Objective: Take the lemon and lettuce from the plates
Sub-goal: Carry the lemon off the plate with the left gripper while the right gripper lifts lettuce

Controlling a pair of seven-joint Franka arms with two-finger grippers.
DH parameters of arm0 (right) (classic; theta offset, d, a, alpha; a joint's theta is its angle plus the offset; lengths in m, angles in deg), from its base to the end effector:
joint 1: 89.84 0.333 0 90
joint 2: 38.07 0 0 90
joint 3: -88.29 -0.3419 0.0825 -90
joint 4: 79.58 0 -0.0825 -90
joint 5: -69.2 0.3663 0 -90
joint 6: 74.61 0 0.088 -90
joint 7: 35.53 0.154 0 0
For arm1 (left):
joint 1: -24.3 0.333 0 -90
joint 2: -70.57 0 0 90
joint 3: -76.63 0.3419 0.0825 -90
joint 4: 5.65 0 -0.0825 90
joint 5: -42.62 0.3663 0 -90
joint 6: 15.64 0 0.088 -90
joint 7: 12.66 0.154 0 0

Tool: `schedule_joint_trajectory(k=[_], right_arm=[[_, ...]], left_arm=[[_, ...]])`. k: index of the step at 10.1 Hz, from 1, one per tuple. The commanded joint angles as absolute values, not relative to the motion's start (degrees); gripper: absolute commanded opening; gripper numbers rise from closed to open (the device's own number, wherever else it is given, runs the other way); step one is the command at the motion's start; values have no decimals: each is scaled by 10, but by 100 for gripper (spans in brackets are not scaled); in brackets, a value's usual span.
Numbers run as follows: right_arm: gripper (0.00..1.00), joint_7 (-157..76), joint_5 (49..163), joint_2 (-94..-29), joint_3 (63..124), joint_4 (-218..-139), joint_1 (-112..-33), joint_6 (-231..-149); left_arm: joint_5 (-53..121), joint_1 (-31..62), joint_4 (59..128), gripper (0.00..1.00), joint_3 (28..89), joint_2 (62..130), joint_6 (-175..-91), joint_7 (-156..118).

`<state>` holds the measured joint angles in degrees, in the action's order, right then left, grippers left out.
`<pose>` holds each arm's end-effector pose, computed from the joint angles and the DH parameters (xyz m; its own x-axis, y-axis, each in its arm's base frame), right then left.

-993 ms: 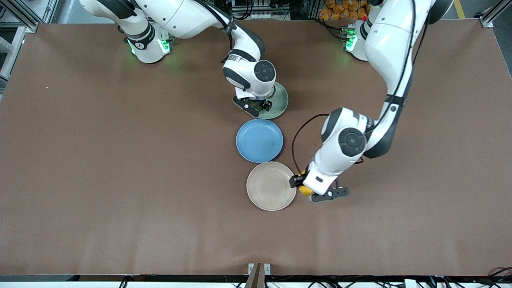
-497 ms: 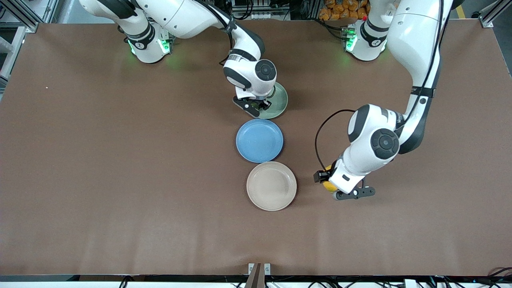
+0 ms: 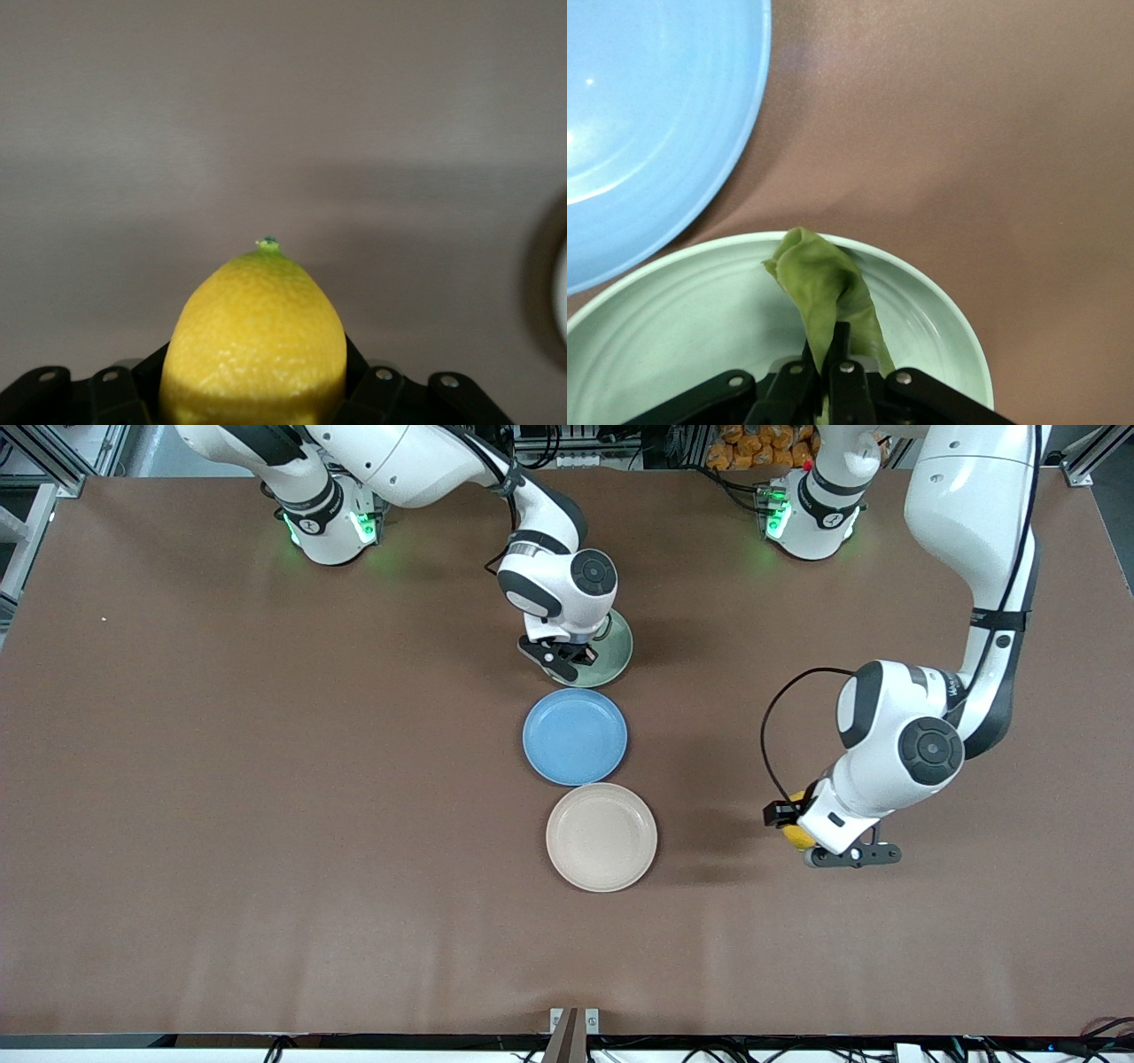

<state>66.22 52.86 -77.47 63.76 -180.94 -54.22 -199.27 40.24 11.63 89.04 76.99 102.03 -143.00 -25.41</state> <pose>0.3424 0.5277 0.1716 0.8252 -0.5640 -0.0301 -0.5468 -0.8111 0.2078 0.6681 -0.1492 0.2801 0.9994 0.0318 0.0136 0.0313 -0.9989 0.0341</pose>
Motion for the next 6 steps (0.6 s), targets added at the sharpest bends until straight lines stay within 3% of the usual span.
schedule_joint_trajectory(k=[1,6], right_arm=[[0,677,513,-759,627,-1799,-550,-1973],[0,618,520,-690,600,-1805,-644,-1970]], left_arm=[[435,120,918,50,788,1005,-1428,-236],[443,127,938,51,795,1042,-1433,-228]])
